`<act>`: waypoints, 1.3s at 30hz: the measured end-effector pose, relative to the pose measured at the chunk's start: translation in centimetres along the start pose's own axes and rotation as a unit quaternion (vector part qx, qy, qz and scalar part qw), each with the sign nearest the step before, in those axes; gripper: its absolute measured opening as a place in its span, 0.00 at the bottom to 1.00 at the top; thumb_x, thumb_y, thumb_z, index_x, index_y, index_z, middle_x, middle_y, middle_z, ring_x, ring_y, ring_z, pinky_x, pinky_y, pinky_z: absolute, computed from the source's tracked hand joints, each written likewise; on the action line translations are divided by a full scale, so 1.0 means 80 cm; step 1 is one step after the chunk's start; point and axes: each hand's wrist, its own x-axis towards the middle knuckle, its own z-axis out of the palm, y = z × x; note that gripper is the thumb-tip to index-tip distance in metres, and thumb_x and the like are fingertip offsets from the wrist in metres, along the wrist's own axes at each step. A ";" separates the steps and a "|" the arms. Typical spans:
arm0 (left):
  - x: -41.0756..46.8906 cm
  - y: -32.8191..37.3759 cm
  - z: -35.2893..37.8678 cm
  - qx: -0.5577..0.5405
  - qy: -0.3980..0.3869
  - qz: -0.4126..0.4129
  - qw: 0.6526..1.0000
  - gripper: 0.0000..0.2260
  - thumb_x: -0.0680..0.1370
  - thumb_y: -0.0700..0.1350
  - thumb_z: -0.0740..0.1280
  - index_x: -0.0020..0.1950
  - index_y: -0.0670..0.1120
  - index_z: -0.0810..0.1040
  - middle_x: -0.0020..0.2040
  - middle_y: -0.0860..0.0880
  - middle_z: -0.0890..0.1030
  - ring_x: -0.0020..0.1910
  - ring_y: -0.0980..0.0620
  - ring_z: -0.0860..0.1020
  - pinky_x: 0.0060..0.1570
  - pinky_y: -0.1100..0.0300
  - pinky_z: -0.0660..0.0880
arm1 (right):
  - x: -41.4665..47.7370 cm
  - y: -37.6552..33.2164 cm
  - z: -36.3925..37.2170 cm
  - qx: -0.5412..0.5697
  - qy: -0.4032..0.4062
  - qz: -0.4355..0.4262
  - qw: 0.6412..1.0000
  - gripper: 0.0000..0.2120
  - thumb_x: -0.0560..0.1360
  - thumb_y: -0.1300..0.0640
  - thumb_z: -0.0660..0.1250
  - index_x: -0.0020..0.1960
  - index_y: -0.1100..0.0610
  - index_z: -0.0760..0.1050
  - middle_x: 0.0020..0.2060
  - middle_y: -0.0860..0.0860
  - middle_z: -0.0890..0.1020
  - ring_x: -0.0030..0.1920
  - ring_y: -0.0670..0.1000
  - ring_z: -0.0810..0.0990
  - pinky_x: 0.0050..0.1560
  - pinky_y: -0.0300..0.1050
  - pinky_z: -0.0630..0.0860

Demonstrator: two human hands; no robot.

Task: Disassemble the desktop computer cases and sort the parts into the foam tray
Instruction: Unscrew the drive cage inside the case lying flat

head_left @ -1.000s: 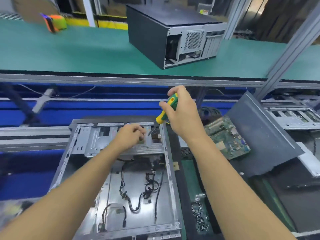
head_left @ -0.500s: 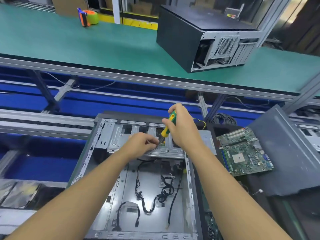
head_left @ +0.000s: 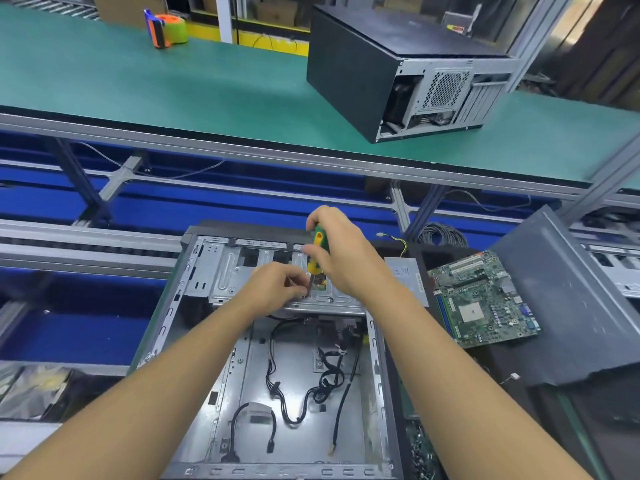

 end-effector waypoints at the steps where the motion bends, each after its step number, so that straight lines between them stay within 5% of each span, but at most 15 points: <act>1: -0.002 -0.001 -0.003 -0.020 -0.001 0.001 1.000 0.12 0.78 0.41 0.71 0.39 0.58 0.79 0.32 0.66 0.80 0.29 0.65 0.75 0.30 0.72 0.68 | 0.000 -0.002 0.000 -0.012 -0.029 -0.018 0.999 0.10 0.80 0.57 0.67 0.53 0.48 0.66 0.49 0.45 0.70 0.43 0.49 0.72 0.41 0.41 0.69; 5: -0.005 -0.001 -0.024 -0.147 0.021 0.022 0.989 0.18 0.79 0.34 0.66 0.55 0.58 0.81 0.46 0.64 0.84 0.43 0.62 0.80 0.46 0.65 0.77 | 0.002 0.003 -0.013 -0.028 -0.060 -0.009 0.998 0.08 0.80 0.55 0.67 0.51 0.47 0.67 0.48 0.46 0.72 0.44 0.51 0.74 0.40 0.43 0.70; 10: -0.005 0.017 -0.044 -0.245 -0.053 0.075 0.965 0.17 0.78 0.34 0.69 0.56 0.57 0.82 0.55 0.52 0.85 0.58 0.55 0.82 0.57 0.63 0.76 | 0.008 0.001 -0.022 -0.028 -0.106 -0.026 0.994 0.11 0.79 0.58 0.67 0.46 0.44 0.68 0.47 0.42 0.69 0.46 0.48 0.73 0.47 0.48 0.73; 15: 0.003 0.035 -0.036 -0.251 -0.061 0.100 0.961 0.10 0.79 0.38 0.70 0.54 0.54 0.81 0.52 0.57 0.86 0.56 0.58 0.82 0.55 0.67 0.76 | 0.015 0.003 -0.025 -0.034 -0.102 -0.001 0.994 0.10 0.80 0.58 0.67 0.50 0.43 0.71 0.51 0.42 0.67 0.48 0.50 0.75 0.46 0.48 0.74; 18: 0.009 0.035 -0.030 -0.196 -0.012 0.105 0.975 0.10 0.79 0.37 0.70 0.50 0.54 0.82 0.47 0.57 0.86 0.51 0.58 0.83 0.54 0.64 0.78 | 0.015 0.004 -0.027 -0.038 -0.098 0.026 0.994 0.15 0.80 0.55 0.68 0.63 0.40 0.73 0.53 0.45 0.69 0.50 0.50 0.75 0.53 0.49 0.75; 22: 0.008 0.032 -0.020 -0.182 -0.006 0.094 0.979 0.10 0.78 0.36 0.70 0.49 0.51 0.84 0.48 0.55 0.86 0.52 0.57 0.84 0.54 0.62 0.77 | 0.007 -0.006 -0.010 -0.021 0.037 0.085 0.995 0.29 0.75 0.42 0.72 0.74 0.41 0.68 0.49 0.47 0.69 0.51 0.50 0.71 0.53 0.47 0.73; 28: 0.007 0.023 -0.011 -0.140 0.037 0.079 0.986 0.08 0.77 0.41 0.72 0.50 0.54 0.84 0.49 0.57 0.86 0.52 0.60 0.83 0.58 0.50 0.79 | 0.007 -0.016 0.011 0.007 0.170 0.162 0.972 0.22 0.70 0.45 0.78 0.48 0.53 0.68 0.42 0.47 0.72 0.42 0.51 0.72 0.39 0.44 0.66; 33: 0.000 0.029 -0.009 -0.161 0.096 0.084 0.979 0.10 0.66 0.58 0.75 0.46 0.66 0.83 0.43 0.60 0.86 0.47 0.60 0.83 0.51 0.57 0.78 | 0.001 -0.012 0.001 0.038 0.099 0.084 0.991 0.14 0.75 0.54 0.74 0.60 0.52 0.79 0.53 0.47 0.82 0.55 0.49 0.76 0.56 0.44 0.73; 39: 0.001 0.034 -0.028 -0.192 -0.017 0.104 0.976 0.12 0.78 0.38 0.72 0.55 0.55 0.81 0.52 0.57 0.86 0.55 0.58 0.83 0.54 0.66 0.77 | 0.003 -0.003 -0.024 0.051 -0.026 0.068 0.996 0.15 0.79 0.61 0.66 0.63 0.47 0.77 0.57 0.42 0.78 0.56 0.46 0.75 0.57 0.41 0.72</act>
